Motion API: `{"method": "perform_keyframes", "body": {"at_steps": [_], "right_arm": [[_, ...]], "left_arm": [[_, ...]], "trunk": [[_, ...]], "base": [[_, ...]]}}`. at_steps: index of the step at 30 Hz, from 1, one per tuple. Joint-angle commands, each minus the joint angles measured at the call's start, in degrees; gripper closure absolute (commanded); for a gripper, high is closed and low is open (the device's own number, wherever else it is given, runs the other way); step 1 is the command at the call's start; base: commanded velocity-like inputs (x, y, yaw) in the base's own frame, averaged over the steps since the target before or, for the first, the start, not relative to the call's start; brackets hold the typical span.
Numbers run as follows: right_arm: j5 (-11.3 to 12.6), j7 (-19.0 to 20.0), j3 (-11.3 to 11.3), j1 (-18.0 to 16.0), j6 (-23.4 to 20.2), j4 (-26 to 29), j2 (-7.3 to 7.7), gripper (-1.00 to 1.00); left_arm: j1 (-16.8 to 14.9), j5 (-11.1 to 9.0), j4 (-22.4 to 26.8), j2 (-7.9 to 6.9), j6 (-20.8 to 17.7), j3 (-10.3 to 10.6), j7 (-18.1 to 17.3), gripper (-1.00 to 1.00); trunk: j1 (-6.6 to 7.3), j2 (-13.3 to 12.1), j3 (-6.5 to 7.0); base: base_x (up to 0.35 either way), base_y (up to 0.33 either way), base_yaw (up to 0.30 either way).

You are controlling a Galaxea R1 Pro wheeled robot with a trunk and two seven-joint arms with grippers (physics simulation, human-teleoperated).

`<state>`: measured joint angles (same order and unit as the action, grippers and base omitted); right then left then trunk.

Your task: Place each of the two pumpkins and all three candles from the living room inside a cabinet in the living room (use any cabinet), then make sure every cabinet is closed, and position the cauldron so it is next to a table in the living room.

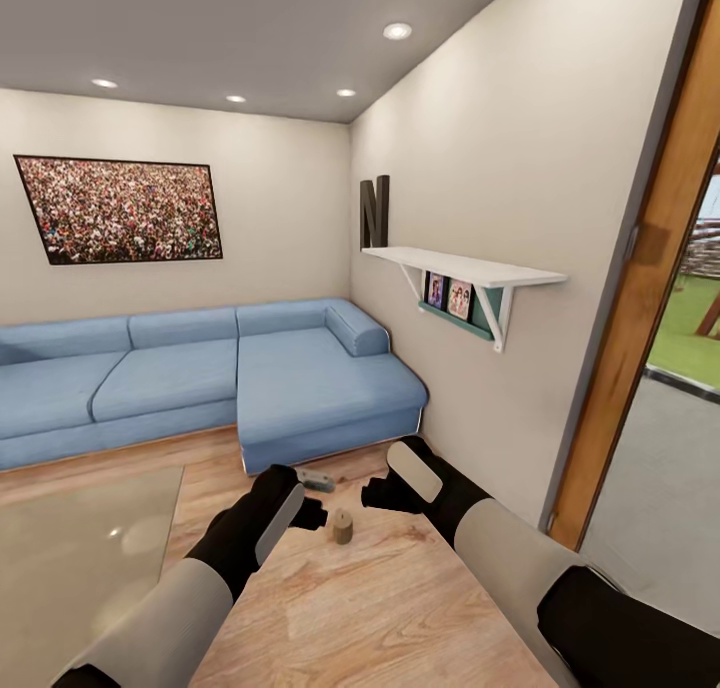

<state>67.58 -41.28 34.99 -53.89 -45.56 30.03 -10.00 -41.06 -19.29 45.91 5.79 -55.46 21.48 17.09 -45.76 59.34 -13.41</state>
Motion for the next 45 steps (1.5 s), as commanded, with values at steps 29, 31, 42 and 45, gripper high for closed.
{"method": "perform_keyframes", "body": {"at_steps": [29, 31, 42, 45], "right_arm": [[0.5, -0.6, 0.1, -0.1, -0.1, 0.0, 0.00, -1.00], [0.4, -0.6, 0.1, -0.1, -0.1, 0.0, 0.00, -1.00], [0.4, -0.6, 0.1, -0.1, -0.1, 0.0, 0.00, -1.00], [0.4, -0.6, 0.1, -0.1, -0.1, 0.0, 0.00, -1.00]], "left_arm": [[-2.9, -7.3, -9.4, -0.14, -0.3, -0.6, 1.0, -1.00], [-3.0, -7.3, -9.4, -0.11, -0.3, -0.6, 1.0, -1.00], [-3.0, -7.3, -9.4, -0.12, -0.3, -0.6, 1.1, -1.00], [-3.0, -7.3, -9.4, -0.15, -0.3, -0.6, 1.1, -1.00]], "trunk": [[-6.38, 11.7, -5.29], [-6.82, 12.5, -5.65], [-9.24, 16.9, -7.63], [-9.90, 18.1, -8.17]], "base": [[0.000, 0.000, 0.000], [0.000, 0.000, 0.000], [0.000, 0.000, 0.000], [0.000, 0.000, 0.000]]}}
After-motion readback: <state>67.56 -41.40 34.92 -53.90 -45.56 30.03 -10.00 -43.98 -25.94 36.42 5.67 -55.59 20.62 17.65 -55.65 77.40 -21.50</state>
